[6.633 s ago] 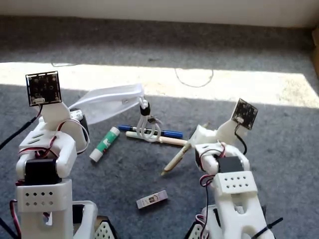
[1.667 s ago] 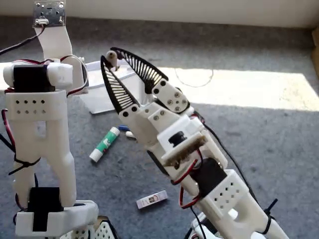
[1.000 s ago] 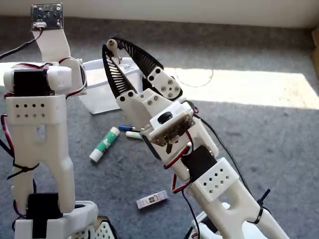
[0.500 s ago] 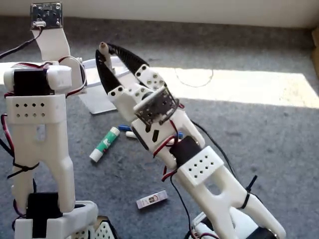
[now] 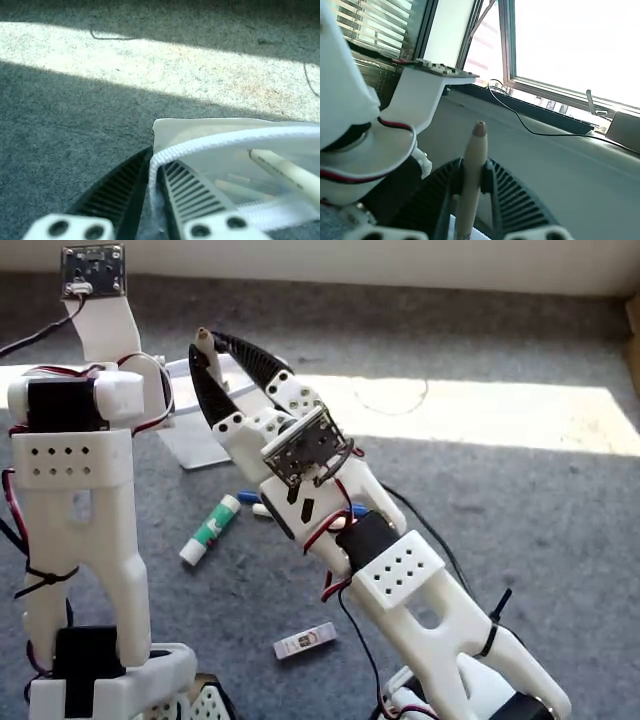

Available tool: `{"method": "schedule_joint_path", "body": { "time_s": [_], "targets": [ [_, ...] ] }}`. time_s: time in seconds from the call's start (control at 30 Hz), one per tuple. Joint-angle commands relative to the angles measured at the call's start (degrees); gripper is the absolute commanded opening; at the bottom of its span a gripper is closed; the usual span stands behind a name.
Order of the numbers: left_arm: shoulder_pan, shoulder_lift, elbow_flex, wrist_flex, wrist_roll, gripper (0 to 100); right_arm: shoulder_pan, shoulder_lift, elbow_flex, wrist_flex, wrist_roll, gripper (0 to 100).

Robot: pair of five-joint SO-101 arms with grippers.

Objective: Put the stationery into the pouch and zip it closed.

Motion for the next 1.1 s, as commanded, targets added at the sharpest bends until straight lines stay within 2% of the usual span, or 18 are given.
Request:
{"method": "schedule_joint_path", "body": {
  "time_s": [0.0, 0.1, 0.3, 0.73, 0.83, 1.07],
  "targets": [
    [0.3, 0.7, 0.8, -0.9, 0.0, 1, 0.6, -0.7, -0.7, 2.7, -0.7, 0.4],
    [0.2, 0.7, 0.8, -0.9, 0.0, 1, 0.6, -0.8, -1.5, 8.8, -0.8, 1.9],
    [0.2, 0.7, 0.8, -0.8, 0.0, 1, 0.6, -0.8, -4.0, 14.0, -0.9, 8.8],
    [0.2, 0.7, 0.9, -0.5, -0.1, 1, 0.6, -0.9, -5.4, 16.3, -0.9, 9.1],
    [0.1, 0.7, 0.9, -0.5, -0.1, 1, 0.6, -0.9, -10.3, 26.3, -0.9, 9.1],
    [-0.5, 0.7, 0.9, -0.5, -0.1, 1, 3.0, -0.9, -29.8, 57.6, -1.2, 8.8]
  ]
}}
